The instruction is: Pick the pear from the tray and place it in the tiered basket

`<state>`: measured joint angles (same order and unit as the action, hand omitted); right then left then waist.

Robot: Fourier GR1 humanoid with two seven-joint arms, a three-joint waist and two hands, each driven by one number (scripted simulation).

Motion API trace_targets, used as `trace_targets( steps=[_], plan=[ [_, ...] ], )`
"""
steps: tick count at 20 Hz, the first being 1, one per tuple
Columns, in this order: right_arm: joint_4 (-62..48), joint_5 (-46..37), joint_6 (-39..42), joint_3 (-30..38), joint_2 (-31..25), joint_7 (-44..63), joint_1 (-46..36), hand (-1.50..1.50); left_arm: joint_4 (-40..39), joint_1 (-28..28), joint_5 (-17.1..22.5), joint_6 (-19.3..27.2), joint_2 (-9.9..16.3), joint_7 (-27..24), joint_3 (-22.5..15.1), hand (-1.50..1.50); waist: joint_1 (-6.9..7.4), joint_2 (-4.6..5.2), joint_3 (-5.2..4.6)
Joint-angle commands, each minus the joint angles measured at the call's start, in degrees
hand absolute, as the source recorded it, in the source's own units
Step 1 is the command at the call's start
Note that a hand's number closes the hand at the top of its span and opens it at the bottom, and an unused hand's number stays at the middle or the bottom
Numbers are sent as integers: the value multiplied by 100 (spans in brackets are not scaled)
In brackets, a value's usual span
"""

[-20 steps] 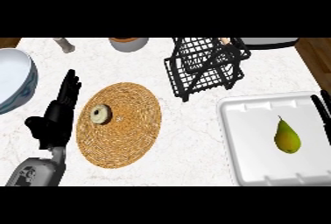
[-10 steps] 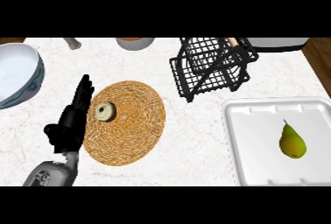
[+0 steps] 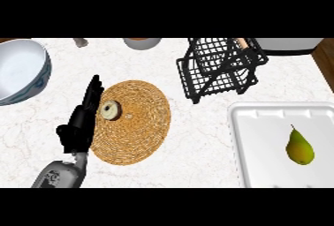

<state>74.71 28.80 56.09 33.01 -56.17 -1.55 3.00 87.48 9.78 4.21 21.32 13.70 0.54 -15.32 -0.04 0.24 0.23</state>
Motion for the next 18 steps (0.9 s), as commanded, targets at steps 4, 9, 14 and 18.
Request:
trace_targets(
  steps=[4,9,14,18],
  plan=[
    [-62,-1956,9,-538,-9,-637,-587,-150,290,-140,-204,71,-164,176,-158,0,101,-11,-13],
    [208,-2300,25,-648,222,-768,-612,-150,171,-103,-230,-197,-82,143,181,0,7,-25,-22],
    [-31,-2570,288,-862,-85,-834,-873,-150,65,-27,-369,-164,-256,160,178,0,22,-21,-23],
    [44,-2760,242,-1229,-26,-541,-965,-150,63,104,-445,-214,-385,310,88,0,32,-17,-23]
  ],
)
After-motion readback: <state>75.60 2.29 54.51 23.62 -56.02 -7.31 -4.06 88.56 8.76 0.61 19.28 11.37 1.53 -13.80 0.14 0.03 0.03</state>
